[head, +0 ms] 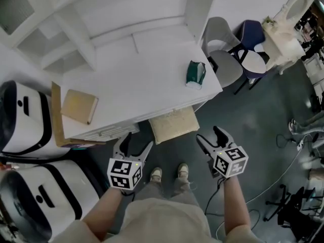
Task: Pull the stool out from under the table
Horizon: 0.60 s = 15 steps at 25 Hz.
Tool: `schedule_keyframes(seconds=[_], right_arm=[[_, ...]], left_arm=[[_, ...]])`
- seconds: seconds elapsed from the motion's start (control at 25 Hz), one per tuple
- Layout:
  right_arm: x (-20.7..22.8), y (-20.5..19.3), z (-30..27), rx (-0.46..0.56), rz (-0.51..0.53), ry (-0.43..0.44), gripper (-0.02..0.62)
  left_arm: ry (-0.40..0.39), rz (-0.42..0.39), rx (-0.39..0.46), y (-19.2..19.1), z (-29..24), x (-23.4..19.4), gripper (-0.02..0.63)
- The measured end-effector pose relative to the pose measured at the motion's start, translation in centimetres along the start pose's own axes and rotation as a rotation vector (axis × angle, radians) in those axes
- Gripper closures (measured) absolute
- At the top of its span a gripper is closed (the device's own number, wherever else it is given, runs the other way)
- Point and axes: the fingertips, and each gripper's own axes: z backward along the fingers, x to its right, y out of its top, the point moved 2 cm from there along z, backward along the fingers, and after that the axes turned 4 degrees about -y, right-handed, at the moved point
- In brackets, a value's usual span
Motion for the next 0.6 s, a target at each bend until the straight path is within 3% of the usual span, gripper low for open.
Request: schedule_keyframes(seconds=[0.2,0.44,0.6], right_arm=[[2.5,-0.6,-3.6,-0.039,0.022,0.034,0.255],[5.1,-1.8,-7.5,-0.095,0.041,0.086,0.256],[7.2,-3.6,-10.3,-0.128,0.044,0.107,0.255]], left_arm=[[0.058,0.059,-0.018,-0.8,-2.7,-0.3,0.268],[0.138,0.128,0.053,-1.9,-6.4,-1.4,0.268],[0.156,0.13,0.022,-4.0,-9.6,-1.8,0.268]])
